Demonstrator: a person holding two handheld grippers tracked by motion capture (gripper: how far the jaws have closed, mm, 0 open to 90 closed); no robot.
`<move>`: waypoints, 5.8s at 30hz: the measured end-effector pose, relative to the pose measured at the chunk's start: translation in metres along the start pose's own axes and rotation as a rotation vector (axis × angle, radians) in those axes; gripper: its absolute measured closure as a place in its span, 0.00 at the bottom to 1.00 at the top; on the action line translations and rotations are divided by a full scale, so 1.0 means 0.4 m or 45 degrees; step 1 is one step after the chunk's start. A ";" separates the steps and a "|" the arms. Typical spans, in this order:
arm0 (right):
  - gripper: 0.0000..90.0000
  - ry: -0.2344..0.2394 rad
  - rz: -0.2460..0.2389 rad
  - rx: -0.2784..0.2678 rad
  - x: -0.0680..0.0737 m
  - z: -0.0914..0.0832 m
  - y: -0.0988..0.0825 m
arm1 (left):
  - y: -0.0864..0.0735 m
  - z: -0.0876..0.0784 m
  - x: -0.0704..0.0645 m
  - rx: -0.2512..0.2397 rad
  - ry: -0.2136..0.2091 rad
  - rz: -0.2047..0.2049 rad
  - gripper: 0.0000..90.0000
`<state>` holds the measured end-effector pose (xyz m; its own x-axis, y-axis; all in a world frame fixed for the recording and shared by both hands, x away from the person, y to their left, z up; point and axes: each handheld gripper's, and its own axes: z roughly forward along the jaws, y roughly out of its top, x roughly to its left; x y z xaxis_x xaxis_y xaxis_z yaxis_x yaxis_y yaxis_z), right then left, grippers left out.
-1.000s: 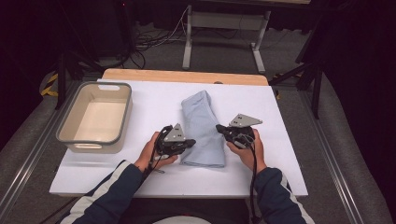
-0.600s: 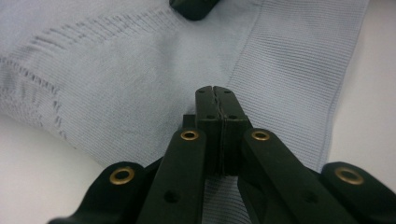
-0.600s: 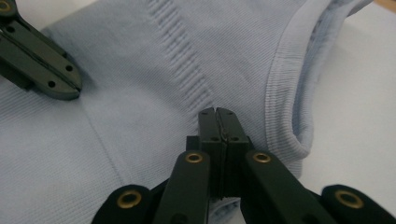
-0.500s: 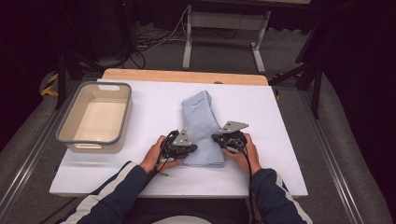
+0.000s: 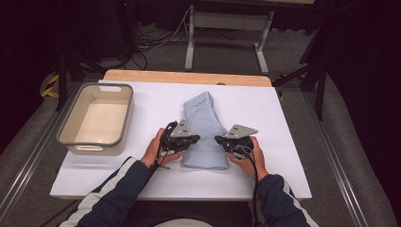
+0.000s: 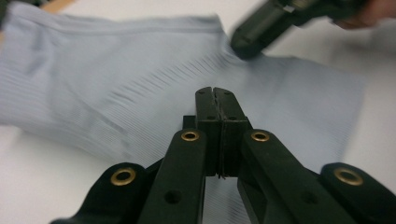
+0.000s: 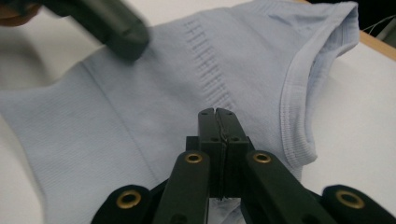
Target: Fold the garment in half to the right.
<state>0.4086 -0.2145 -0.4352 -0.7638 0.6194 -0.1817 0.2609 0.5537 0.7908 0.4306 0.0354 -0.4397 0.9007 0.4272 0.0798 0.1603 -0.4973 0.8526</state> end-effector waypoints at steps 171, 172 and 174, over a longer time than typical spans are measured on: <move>0.21 -0.168 -0.029 -0.281 -0.009 -0.095 0.000 | -0.075 -0.109 0.016 -0.115 0.247 0.101 0.13; 0.21 -0.168 -0.034 -0.282 -0.006 -0.100 0.000 | -0.075 -0.109 0.016 -0.115 0.247 0.101 0.12; 0.21 -0.178 -0.048 -0.281 -0.002 -0.104 0.000 | -0.078 -0.121 0.014 -0.113 0.260 0.107 0.12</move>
<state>0.3847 -0.2382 -0.4106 -0.6773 0.6802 -0.2802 0.0874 0.4526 0.8874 0.4111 0.0897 -0.4408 0.8074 0.5354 0.2478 0.0438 -0.4732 0.8799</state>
